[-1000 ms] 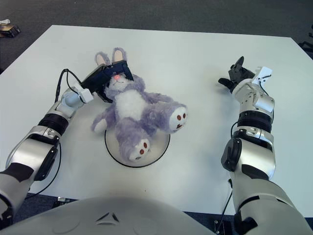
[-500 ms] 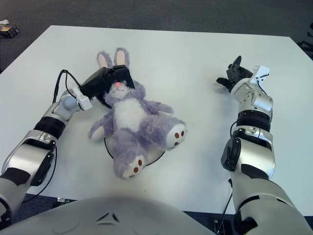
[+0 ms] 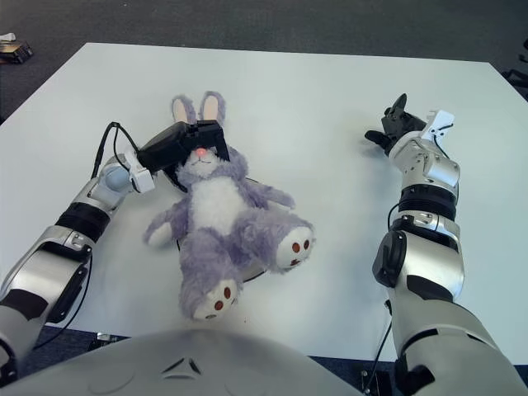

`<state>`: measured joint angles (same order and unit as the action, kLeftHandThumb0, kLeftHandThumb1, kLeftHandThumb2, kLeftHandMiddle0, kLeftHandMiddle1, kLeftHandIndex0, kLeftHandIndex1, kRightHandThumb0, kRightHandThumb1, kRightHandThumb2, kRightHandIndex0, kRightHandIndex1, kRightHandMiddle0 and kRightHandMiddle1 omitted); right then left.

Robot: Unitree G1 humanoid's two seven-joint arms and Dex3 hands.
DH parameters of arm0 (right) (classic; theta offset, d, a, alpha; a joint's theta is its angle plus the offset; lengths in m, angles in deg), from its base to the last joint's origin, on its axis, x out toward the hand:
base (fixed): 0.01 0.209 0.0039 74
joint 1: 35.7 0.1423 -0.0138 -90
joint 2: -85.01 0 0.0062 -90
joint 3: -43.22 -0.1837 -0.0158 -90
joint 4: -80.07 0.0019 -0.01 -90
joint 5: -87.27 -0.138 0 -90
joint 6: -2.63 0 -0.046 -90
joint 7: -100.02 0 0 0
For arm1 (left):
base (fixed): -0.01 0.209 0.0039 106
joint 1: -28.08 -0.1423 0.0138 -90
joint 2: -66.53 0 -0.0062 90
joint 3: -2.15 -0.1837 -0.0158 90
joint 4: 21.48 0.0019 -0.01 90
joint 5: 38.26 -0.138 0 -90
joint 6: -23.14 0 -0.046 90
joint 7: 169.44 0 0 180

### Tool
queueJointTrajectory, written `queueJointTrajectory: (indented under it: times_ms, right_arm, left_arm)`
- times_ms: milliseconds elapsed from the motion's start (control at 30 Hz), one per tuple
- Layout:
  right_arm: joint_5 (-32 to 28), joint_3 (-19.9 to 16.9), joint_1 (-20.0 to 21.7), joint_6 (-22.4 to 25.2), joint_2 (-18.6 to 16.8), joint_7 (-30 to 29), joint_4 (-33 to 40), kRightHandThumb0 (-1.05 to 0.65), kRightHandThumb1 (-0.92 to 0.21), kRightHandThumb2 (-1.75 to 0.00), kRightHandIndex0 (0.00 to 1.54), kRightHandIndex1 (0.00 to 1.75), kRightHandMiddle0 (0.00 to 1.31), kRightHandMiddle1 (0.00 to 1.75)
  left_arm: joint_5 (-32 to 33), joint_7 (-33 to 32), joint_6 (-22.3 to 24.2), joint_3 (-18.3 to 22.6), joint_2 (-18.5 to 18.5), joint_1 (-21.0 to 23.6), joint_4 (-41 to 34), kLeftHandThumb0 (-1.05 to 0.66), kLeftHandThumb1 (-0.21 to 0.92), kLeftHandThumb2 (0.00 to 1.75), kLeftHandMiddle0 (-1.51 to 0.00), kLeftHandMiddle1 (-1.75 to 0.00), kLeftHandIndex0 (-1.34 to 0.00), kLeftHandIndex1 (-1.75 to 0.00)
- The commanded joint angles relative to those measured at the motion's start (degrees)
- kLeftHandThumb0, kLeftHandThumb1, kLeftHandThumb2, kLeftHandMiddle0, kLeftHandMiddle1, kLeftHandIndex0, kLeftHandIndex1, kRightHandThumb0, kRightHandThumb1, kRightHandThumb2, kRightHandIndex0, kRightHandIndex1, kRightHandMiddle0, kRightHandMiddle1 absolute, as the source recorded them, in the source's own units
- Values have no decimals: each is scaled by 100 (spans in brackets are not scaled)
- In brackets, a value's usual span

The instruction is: Put the doll into the plate.

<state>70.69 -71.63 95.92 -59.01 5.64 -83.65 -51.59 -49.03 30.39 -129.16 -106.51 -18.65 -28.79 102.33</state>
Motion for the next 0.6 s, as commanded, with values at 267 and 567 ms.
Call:
queueJointTrajectory:
  times_ms: [267, 567]
  right_arm:
    - [44, 60, 33, -63, 12, 121, -145, -73, -92, -77, 37, 175, 0, 163]
    - [21, 32, 34, -101, 3, 146, -166, -73, -92, -77, 37, 175, 0, 162]
  left_arm:
    - [362, 894, 577, -198, 154, -176, -581, -1, 16, 144, -74, -173, -61, -155]
    - [15, 966, 596, -201, 235, -133, -631, -51, 83, 63, -29, -134, -19, -149]
